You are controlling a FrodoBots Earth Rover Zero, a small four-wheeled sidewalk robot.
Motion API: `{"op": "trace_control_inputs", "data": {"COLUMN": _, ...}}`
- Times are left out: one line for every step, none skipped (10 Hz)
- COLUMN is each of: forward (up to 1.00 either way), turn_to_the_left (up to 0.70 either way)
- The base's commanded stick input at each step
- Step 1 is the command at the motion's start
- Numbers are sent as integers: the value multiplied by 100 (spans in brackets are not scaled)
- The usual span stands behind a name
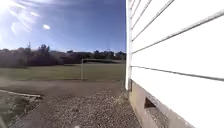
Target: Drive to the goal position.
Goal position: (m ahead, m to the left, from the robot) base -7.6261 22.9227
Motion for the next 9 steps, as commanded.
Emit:
{"op": "trace_control_inputs", "data": {"forward": 5, "turn_to_the_left": 0}}
{"op": "trace_control_inputs", "data": {"forward": 5, "turn_to_the_left": 0}}
{"op": "trace_control_inputs", "data": {"forward": 5, "turn_to_the_left": 0}}
{"op": "trace_control_inputs", "data": {"forward": 5, "turn_to_the_left": 0}}
{"op": "trace_control_inputs", "data": {"forward": 5, "turn_to_the_left": 0}}
{"op": "trace_control_inputs", "data": {"forward": 5, "turn_to_the_left": 0}}
{"op": "trace_control_inputs", "data": {"forward": 5, "turn_to_the_left": 0}}
{"op": "trace_control_inputs", "data": {"forward": 5, "turn_to_the_left": 0}}
{"op": "trace_control_inputs", "data": {"forward": 5, "turn_to_the_left": 0}}
